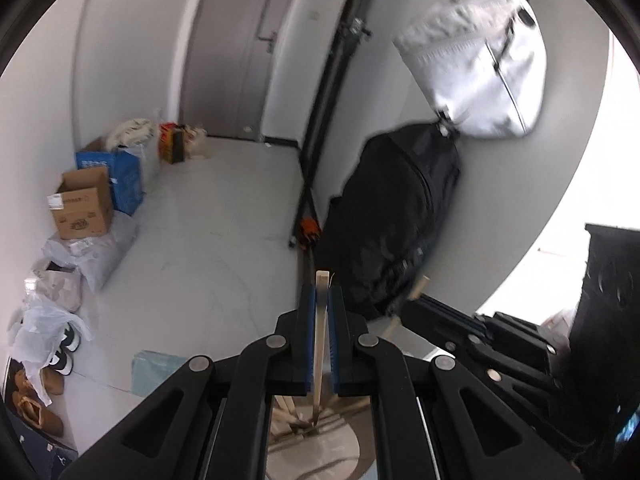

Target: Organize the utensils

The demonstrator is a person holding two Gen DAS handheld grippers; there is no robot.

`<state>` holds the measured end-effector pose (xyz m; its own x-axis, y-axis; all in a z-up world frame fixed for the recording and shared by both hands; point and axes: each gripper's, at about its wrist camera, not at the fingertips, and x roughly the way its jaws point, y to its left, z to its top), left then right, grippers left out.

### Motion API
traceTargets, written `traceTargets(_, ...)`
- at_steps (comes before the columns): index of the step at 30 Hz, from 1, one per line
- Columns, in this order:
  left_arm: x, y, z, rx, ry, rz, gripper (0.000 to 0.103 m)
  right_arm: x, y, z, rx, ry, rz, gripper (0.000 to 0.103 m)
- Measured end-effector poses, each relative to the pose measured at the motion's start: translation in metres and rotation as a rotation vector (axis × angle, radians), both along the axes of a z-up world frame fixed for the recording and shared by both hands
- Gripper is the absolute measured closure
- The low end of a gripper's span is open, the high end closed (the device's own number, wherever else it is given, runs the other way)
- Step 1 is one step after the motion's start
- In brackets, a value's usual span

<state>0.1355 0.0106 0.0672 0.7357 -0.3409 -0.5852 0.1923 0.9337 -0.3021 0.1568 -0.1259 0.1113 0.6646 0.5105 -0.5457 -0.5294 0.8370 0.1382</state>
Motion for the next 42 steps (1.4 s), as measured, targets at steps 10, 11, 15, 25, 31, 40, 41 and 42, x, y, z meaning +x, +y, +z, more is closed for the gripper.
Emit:
traceTargets(10, -0.007, 0.017, 0.005, -0.073, 0.082, -0.037, 0.087, -0.008, -0.012, -0.019, 0.036, 0.093, -0.002, 0.095)
traceTargets(11, -0.009, 0.019, 0.007, -0.08, 0.073, -0.045, 0.078, -0.011, -0.015, -0.019, 0.042, 0.093, -0.012, 0.09)
traceTargets(15, -0.024, 0.022, 0.015, -0.074, 0.024, -0.011, 0.054, -0.024, -0.022, -0.017, 0.089, 0.103, -0.034, 0.063)
traceTargets(25, -0.054, 0.032, 0.034, -0.045, -0.011, 0.12, 0.036, -0.067, -0.034, 0.008, 0.125, 0.037, -0.066, 0.038)
traceTargets(31, -0.08, 0.026, 0.045, 0.023, -0.047, 0.164, 0.026, -0.094, -0.036, 0.024, 0.136, -0.02, -0.076, 0.028)
traceTargets(40, -0.119, 0.022, 0.049, 0.05, -0.125, 0.196, 0.022, -0.141, -0.041, 0.038, 0.154, -0.115, -0.079, 0.011)
traceTargets(41, -0.124, 0.021, 0.048, 0.054, -0.131, 0.2, 0.022, -0.146, -0.042, 0.038, 0.157, -0.125, -0.08, 0.009)
traceTargets(42, -0.127, 0.02, 0.047, 0.066, -0.136, 0.206, 0.021, -0.151, -0.044, 0.038, 0.161, -0.136, -0.08, 0.007)
